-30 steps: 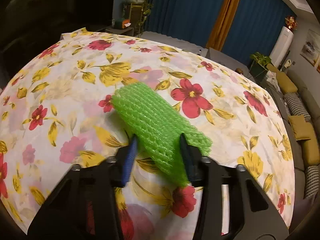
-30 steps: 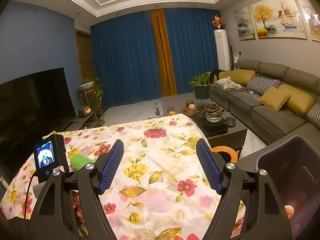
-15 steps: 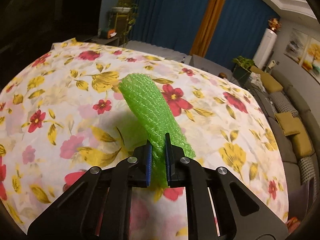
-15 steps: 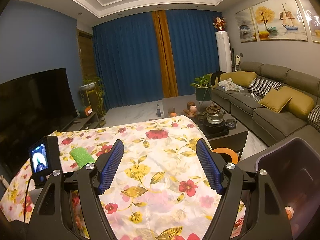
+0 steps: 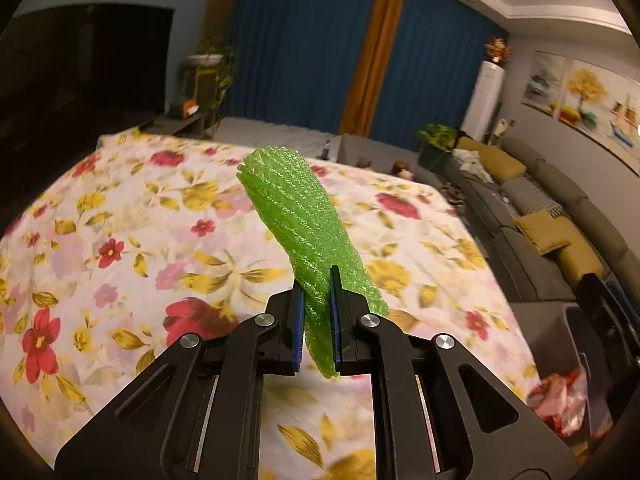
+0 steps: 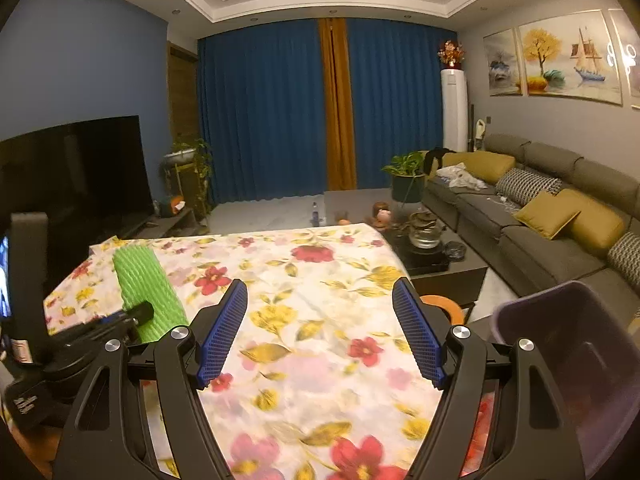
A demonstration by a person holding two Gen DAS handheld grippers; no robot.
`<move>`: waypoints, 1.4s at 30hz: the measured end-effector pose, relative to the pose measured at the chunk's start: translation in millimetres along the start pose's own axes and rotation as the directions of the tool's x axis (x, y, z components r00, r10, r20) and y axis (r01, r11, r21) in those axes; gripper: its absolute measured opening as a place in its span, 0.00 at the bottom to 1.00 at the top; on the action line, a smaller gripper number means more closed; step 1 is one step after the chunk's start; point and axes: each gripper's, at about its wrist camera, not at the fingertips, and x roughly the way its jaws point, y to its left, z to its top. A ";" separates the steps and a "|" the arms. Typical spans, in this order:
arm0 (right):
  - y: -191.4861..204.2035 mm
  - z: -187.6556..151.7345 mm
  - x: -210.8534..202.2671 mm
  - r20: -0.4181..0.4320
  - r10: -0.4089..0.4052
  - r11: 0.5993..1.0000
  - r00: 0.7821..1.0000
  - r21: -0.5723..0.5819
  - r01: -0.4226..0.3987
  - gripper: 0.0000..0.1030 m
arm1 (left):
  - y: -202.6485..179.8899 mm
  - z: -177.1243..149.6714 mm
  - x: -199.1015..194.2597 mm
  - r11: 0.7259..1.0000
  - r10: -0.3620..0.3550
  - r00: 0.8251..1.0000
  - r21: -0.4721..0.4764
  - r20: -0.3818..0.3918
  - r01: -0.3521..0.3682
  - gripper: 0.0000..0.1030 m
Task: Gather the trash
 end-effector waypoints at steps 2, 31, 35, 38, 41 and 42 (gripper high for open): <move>-8.6 -1.5 -9.4 0.005 -0.016 1.000 1.000 0.011 0.016 0.71 | -9.2 -4.8 -9.3 1.000 -0.019 1.000 0.023 0.007 0.019 0.10; -117.0 -80.9 -52.0 -0.122 -0.177 0.976 0.977 0.104 0.190 0.71 | -98.0 -65.8 -47.9 0.954 -0.221 0.974 0.200 -0.042 0.225 0.10; -107.8 -86.7 -40.3 -0.156 -0.161 0.983 0.975 0.058 0.172 0.66 | -101.0 -67.8 -42.6 0.951 -0.225 0.973 0.203 -0.056 0.232 0.10; -105.8 -93.6 -26.8 -0.206 -0.144 0.987 0.968 0.044 0.156 0.60 | -102.5 -70.1 -41.0 0.949 -0.228 0.972 0.209 -0.062 0.236 0.10; -104.8 -97.1 -20.8 -0.231 -0.138 0.987 0.963 0.043 0.152 0.57 | -101.9 -71.3 -38.4 0.950 -0.226 0.972 0.206 -0.071 0.236 0.10; -103.9 -98.5 -19.3 -0.238 -0.143 0.987 0.961 0.037 0.156 0.54 | -101.4 -71.7 -37.4 0.950 -0.226 0.971 0.203 -0.075 0.237 0.10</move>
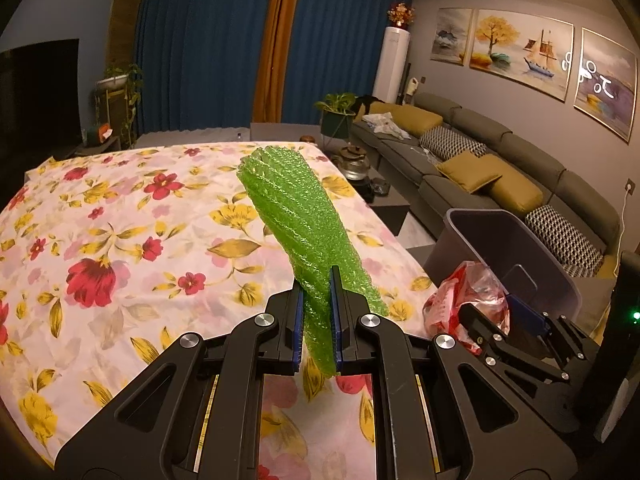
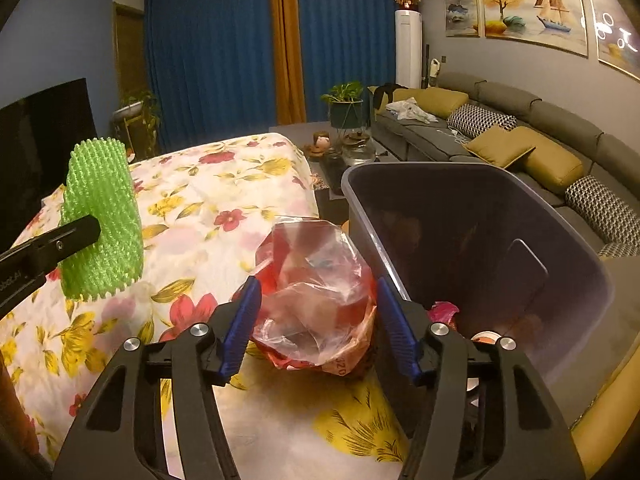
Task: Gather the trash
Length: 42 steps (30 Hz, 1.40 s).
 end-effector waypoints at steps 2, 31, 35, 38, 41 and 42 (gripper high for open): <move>0.7 -0.1 1.8 -0.008 0.000 1.000 1.000 -0.006 0.000 0.51 | -0.2 -0.3 0.5 1.000 -0.003 1.000 -0.001 -0.004 0.003 0.10; -55.6 33.3 -83.8 0.220 -0.011 0.994 0.975 0.106 -0.013 0.10 | -91.4 23.1 -25.5 0.980 -0.164 0.982 0.127 0.095 0.151 0.10; -79.2 34.0 -90.3 0.237 -0.070 0.989 0.969 0.140 0.037 0.10 | -131.5 23.5 -14.9 0.961 -0.234 0.969 0.175 0.085 0.216 0.10; -97.0 32.2 -92.7 0.242 -0.100 0.985 0.965 0.163 0.062 0.10 | -152.9 20.9 -3.5 0.950 -0.262 0.963 0.195 0.071 0.244 0.10; -110.7 30.9 -91.9 0.247 -0.125 0.981 0.961 0.173 0.083 0.10 | -169.2 17.0 8.1 0.943 -0.275 0.960 0.210 0.056 0.258 0.10; -115.1 30.8 -91.2 0.249 -0.129 0.980 0.960 0.178 0.086 0.11 | -174.5 15.2 12.0 0.941 -0.278 0.959 0.216 0.050 0.261 0.10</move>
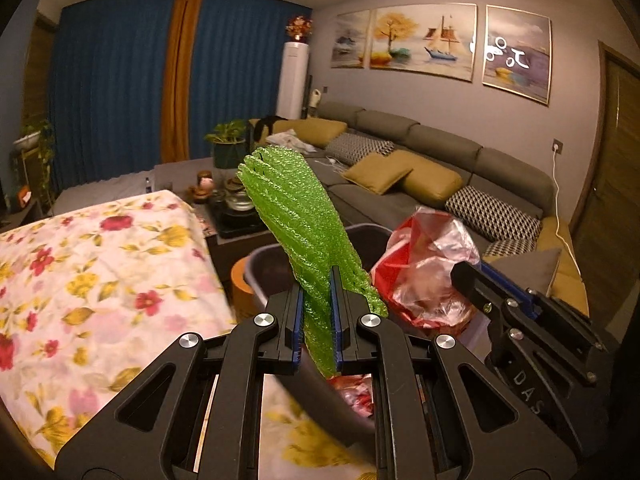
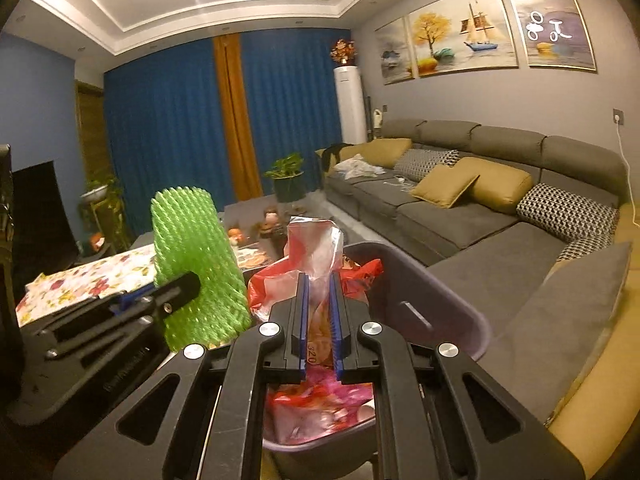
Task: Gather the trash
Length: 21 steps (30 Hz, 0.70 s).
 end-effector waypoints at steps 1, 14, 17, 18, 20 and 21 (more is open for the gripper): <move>-3.2 -0.2 1.3 0.002 0.000 1.000 1.000 0.005 0.000 0.12 | -2.7 -1.2 3.8 1.000 -0.002 1.000 0.005 -0.004 0.002 0.11; -27.1 -4.3 14.1 0.013 -0.038 0.997 0.999 0.068 0.037 0.50 | -5.0 -12.7 33.4 1.000 -0.016 0.999 0.021 -0.050 0.017 0.36; -24.8 -5.9 9.2 0.008 -0.052 0.996 0.999 0.071 0.051 0.60 | -1.2 -13.5 28.3 1.000 -0.010 0.999 0.021 -0.049 0.011 0.48; -23.3 -6.8 6.2 0.008 -0.059 0.996 0.998 0.067 0.058 0.65 | 2.1 -14.1 23.4 1.000 0.002 0.999 0.021 -0.044 -0.001 0.50; -18.3 -8.4 -3.2 0.022 -0.065 0.997 0.998 0.050 0.063 0.71 | 6.9 -14.5 15.9 0.999 0.028 0.999 0.017 -0.036 -0.028 0.61; -16.0 -9.3 -7.6 0.028 -0.070 0.997 0.997 0.041 0.069 0.77 | 12.2 -16.2 8.7 0.999 0.051 0.998 0.012 -0.031 -0.051 0.63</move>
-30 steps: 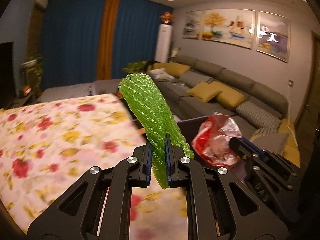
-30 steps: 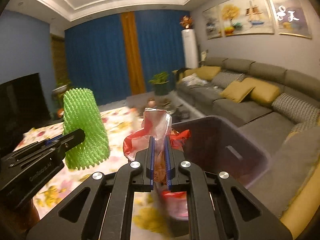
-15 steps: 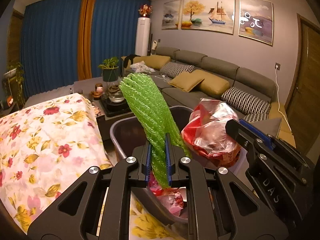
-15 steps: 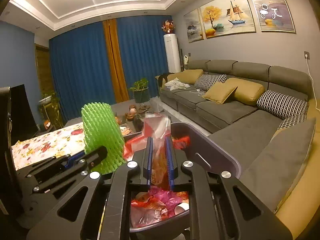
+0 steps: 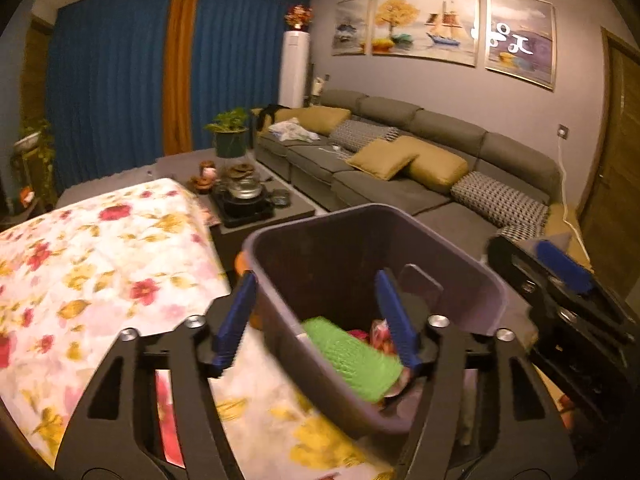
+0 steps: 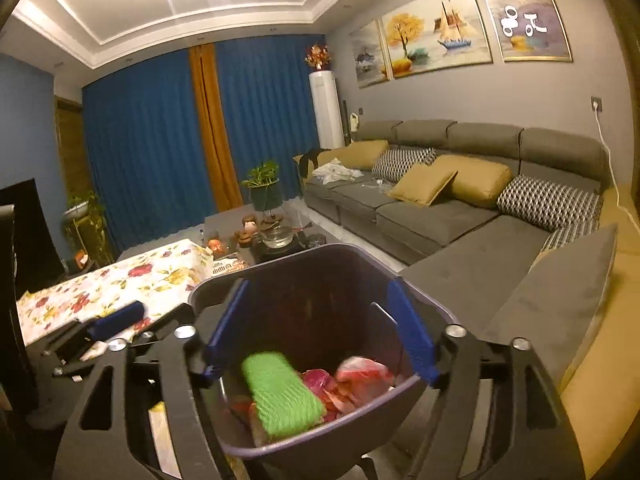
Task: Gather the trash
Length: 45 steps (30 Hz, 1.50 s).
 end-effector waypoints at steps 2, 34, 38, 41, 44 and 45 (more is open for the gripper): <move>4.1 -2.9 -10.7 0.010 -0.009 1.000 1.000 -0.025 0.009 0.84 | 7.2 -3.1 -10.5 0.999 0.038 0.999 -0.008 0.007 -0.038 0.70; 92.7 -56.1 -128.9 0.018 0.080 0.985 0.997 -0.158 -0.076 0.95 | 80.9 -74.2 -186.8 0.955 0.279 0.958 -0.119 0.065 -0.270 0.89; 96.4 -57.5 -133.8 0.022 0.082 0.982 0.996 -0.171 -0.077 0.95 | 82.3 -77.1 -193.6 0.954 0.284 0.956 -0.125 0.071 -0.274 0.89; 100.4 -58.4 -135.8 0.024 0.082 0.981 0.996 -0.180 -0.077 0.95 | 83.3 -78.2 -197.4 0.953 0.284 0.956 -0.130 0.075 -0.273 0.89; 101.5 -58.2 -137.6 0.025 0.082 0.980 0.996 -0.182 -0.077 0.95 | 84.2 -79.9 -201.0 0.952 0.288 0.954 -0.130 0.082 -0.276 0.89; 101.8 -58.4 -138.0 0.025 0.082 0.981 0.996 -0.181 -0.076 0.95 | 84.7 -80.0 -201.7 0.951 0.291 0.953 -0.131 0.082 -0.279 0.89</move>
